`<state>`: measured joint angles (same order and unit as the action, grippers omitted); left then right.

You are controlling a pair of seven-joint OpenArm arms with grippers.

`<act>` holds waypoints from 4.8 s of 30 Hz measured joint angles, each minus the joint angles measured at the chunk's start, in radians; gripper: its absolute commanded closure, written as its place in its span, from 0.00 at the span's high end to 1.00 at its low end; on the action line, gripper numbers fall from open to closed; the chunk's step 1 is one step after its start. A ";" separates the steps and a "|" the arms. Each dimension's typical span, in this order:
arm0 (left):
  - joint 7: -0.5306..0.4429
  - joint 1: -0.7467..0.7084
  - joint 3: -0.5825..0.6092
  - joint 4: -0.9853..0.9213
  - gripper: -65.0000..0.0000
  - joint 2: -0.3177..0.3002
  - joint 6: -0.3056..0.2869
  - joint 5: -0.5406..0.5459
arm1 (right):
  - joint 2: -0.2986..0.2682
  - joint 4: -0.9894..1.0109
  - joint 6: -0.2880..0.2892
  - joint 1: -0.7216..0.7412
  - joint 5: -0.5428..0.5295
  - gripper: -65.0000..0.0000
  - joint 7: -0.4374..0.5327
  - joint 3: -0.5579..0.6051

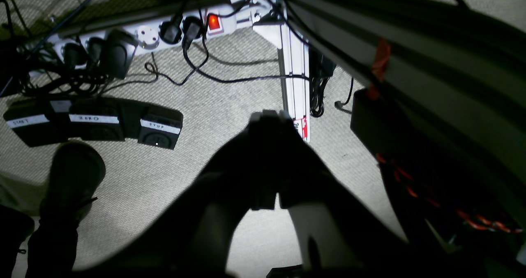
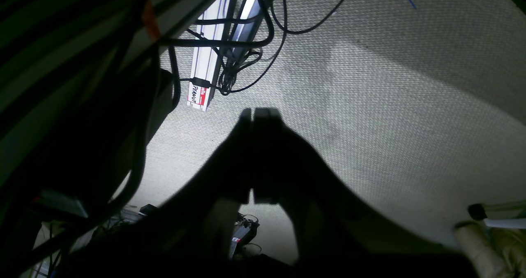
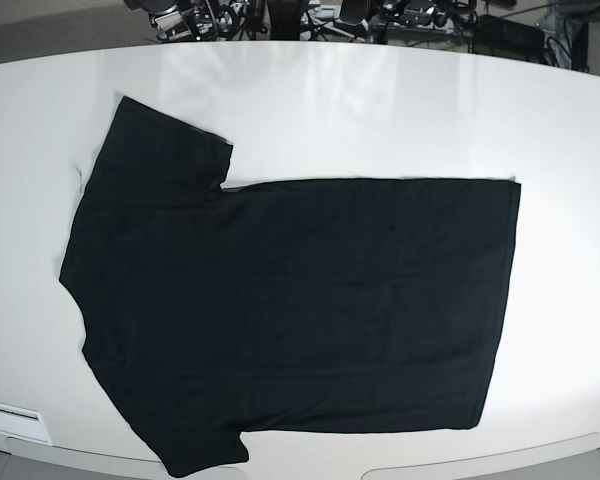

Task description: Fold the T-shirt properly

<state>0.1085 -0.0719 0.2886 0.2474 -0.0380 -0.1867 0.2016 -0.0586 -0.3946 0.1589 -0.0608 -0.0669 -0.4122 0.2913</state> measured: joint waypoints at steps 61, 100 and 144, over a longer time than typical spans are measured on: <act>0.435 -1.226 -0.662 2.092 0.00 -0.641 -0.028 -0.131 | -0.516 -1.951 -0.167 -1.229 0.191 0.00 -0.224 -0.221; 0.001 -0.128 0.120 1.418 0.58 -1.073 -0.277 -0.385 | -0.431 -1.829 0.123 -0.770 -0.039 0.00 -0.130 -0.195; 0.271 0.029 0.411 1.625 0.00 -1.132 -0.128 -0.355 | -0.449 -1.735 0.079 -0.627 0.017 0.00 -0.270 -0.244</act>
<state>0.3798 -0.0433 0.6994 1.8725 -1.1698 -0.3149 -0.1535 -0.5079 -2.1292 0.2375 -0.6880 -0.0502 -0.6819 0.0471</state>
